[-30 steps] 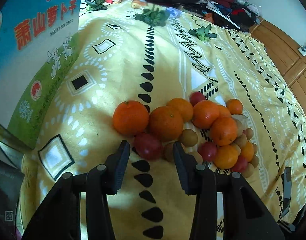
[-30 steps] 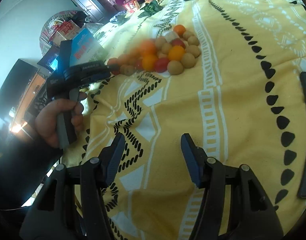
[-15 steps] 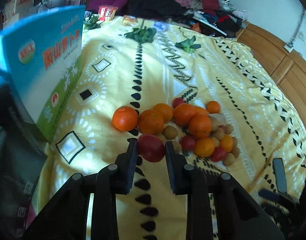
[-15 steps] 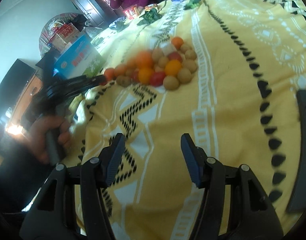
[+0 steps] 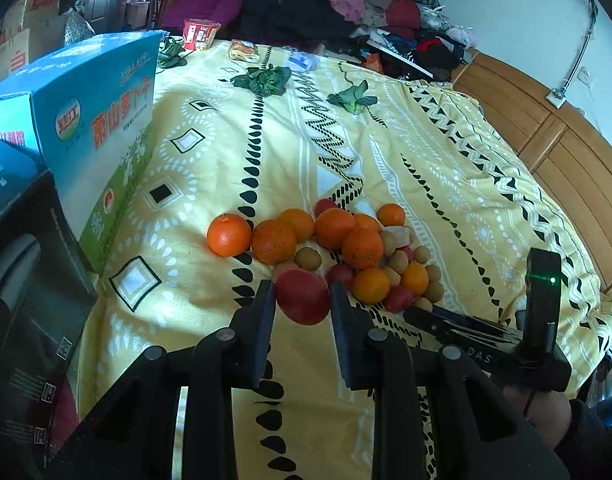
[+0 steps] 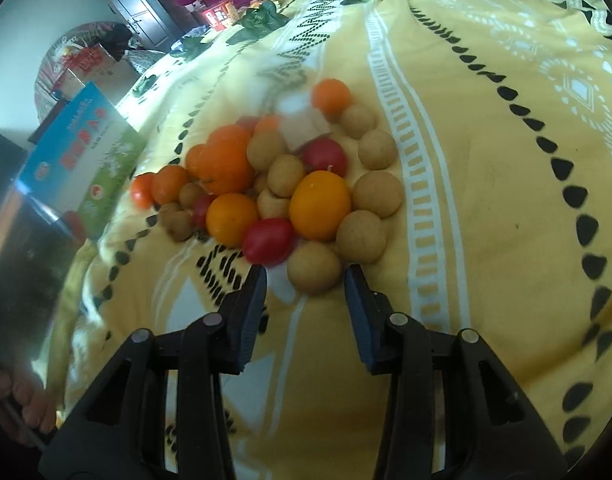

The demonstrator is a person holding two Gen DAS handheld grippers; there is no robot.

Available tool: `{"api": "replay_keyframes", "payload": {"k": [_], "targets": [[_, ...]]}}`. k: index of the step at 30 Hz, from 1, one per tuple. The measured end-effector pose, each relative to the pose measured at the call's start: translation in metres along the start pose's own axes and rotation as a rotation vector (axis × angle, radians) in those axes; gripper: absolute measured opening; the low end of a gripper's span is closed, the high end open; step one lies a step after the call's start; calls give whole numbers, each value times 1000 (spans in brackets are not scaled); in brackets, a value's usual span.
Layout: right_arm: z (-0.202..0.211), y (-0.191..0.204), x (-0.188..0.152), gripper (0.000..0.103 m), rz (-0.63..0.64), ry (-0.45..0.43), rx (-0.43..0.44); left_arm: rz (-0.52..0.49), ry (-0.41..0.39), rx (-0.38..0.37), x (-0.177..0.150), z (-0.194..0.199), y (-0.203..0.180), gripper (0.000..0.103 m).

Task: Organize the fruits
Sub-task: 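Grasp a brown kiwi with the right tool while the left holds the tomato, then carry the tomato and kiwi over to the steel bowl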

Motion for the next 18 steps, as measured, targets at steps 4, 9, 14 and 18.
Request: {"api": "replay_keyframes", "payload": {"k": [4,9,14,18], "targets": [[2,2,-1,29,55,-13,-33,-4,-2,-9,-2,4,-4,28],[24,13,0,28,76,-53,-20,-21,-35,-17,4,22,-10,28],[61,51,6,28,150,-114,18,-27,-84,-18,14,52,-13,28],[82,92,15,28,237,-147,39,-32,-138,4,26,84,-7,28]]}}
Point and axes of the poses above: each gripper's, at about its wrist camera, not at the fingertips, and z roughly against the way its jaws point, y to its left, x to its top, the point moved 5 cm from there along -z, roughly the way its jaws point, and after that the axes turned 10 degrees about -y, right-handed, at the moved point
